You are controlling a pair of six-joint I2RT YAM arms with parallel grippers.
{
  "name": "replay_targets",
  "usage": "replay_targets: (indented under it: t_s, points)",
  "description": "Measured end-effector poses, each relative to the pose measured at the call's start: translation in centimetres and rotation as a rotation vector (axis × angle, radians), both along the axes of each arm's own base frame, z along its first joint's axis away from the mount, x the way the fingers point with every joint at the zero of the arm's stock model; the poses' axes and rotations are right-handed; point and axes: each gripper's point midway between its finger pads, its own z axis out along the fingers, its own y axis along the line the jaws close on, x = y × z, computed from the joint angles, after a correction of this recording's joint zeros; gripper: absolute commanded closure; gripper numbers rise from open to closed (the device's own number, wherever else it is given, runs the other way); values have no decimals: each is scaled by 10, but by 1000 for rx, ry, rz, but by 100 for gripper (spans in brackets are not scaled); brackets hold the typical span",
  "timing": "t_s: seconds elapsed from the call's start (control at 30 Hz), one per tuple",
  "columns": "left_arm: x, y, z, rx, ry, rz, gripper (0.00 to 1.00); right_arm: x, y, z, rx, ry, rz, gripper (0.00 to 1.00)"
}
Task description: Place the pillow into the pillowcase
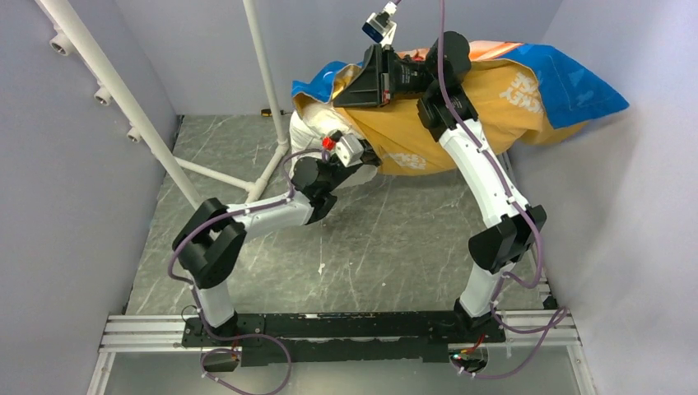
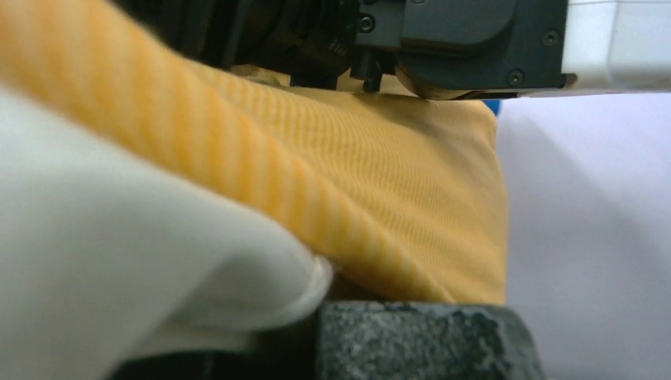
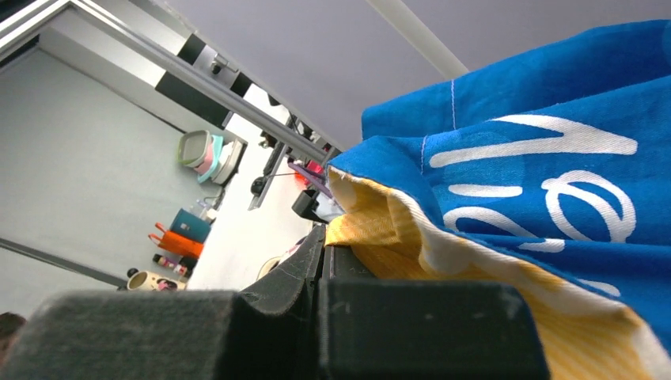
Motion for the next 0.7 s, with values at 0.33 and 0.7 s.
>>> replay_targets:
  t_s: [0.33,0.7]
  points:
    - [-17,-4,20,23,-312,145,100,-27,11,8,15,-31,85,100]
    - [-69,-13,-11,323,-249,102,100,-19,-5,-27,-104,123,71,100]
